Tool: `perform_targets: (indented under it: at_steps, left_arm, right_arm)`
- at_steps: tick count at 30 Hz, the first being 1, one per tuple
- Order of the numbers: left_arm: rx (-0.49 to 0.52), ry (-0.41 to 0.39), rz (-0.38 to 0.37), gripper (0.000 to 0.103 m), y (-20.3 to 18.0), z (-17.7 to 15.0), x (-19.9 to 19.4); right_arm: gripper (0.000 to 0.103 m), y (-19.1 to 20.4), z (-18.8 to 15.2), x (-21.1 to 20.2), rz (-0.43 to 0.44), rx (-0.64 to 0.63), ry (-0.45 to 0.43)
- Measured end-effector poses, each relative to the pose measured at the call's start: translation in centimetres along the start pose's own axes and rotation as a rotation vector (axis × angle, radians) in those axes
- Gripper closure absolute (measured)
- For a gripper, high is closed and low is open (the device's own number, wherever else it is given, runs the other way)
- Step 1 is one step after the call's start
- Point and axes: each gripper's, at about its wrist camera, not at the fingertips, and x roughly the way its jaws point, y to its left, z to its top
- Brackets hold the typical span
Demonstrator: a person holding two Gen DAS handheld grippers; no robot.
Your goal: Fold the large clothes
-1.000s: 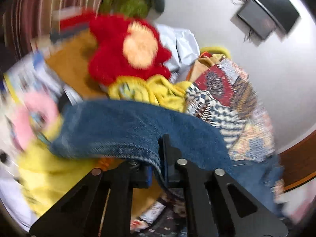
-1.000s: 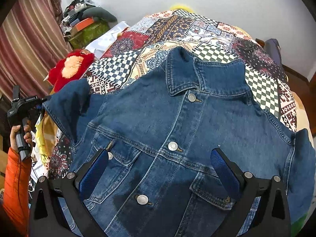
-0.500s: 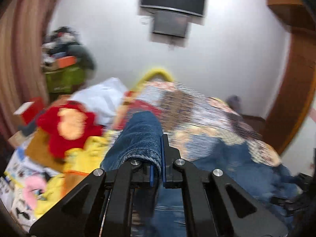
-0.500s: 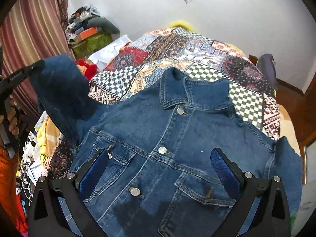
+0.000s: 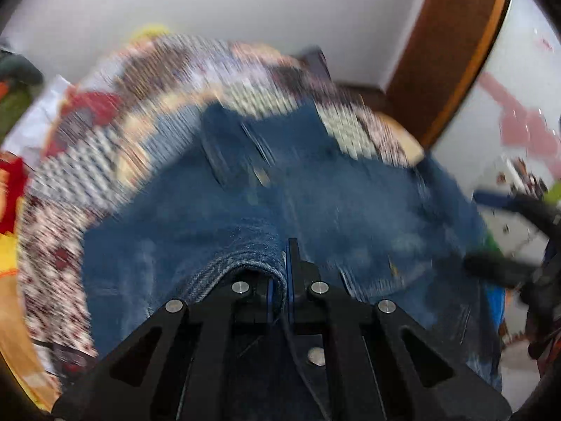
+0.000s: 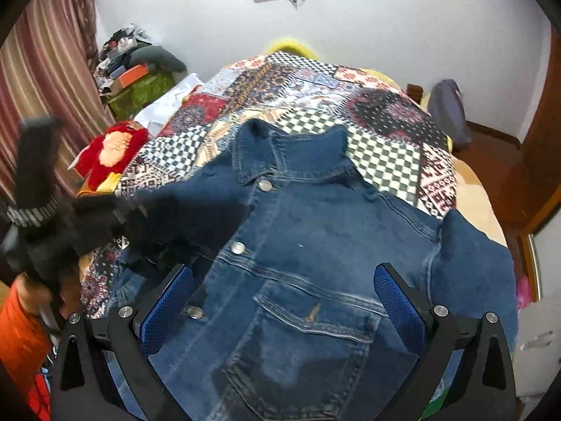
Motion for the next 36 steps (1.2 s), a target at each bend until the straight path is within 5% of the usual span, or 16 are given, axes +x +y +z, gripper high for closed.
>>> perform_targets:
  at_steps: [5,7,8,9,11,14,18,25,33,36]
  left_arm:
    - [0.067,0.141,-0.047,0.097,-1.9,-2.2,3.0]
    - [0.104,0.17,-0.024,0.086,-2.8,-2.9,2.8]
    - [0.116,0.179,-0.018,0.073,-2.9,-3.3,2.4]
    - [0.117,0.172,-0.023,0.055,-2.8,-3.6,1.8]
    - [0.099,0.13,-0.026,0.039,-2.3,-4.1,0.0]
    - [0.047,0.068,-0.012,0.032,0.0,-4.9,-3.2]
    - [-0.029,-0.034,0.119,0.015,4.5,-6.5,-7.7]
    - [-0.179,-0.031,0.323,0.015,13.0,-11.1,-10.5]
    - [-0.337,0.014,0.32,0.015,18.4,-14.7,-8.7]
    - [-0.351,0.049,0.306,0.015,19.0,-14.6,-6.6]
  right_arm:
    - [0.0,-0.6,-0.4,0.6,0.004,0.022,0.028]
    - [0.0,-0.2,-0.2,0.9,0.013,0.016,0.042]
    - [0.0,0.2,-0.1,0.9,0.017,0.007,0.043]
    - [0.0,0.6,0.0,1.0,0.018,-0.002,0.042]
    - [0.0,1.8,0.5,1.0,0.023,-0.034,0.033]
    - [0.0,4.0,1.3,1.1,0.045,-0.077,0.019]
    - [0.0,7.6,2.4,1.9,0.079,-0.139,0.021]
    - [0.0,15.9,2.4,7.1,0.13,-0.333,0.116]
    - [0.001,21.6,0.0,15.6,0.073,-0.527,0.309]
    - [0.014,21.8,-0.4,17.4,-0.017,-0.571,0.288]
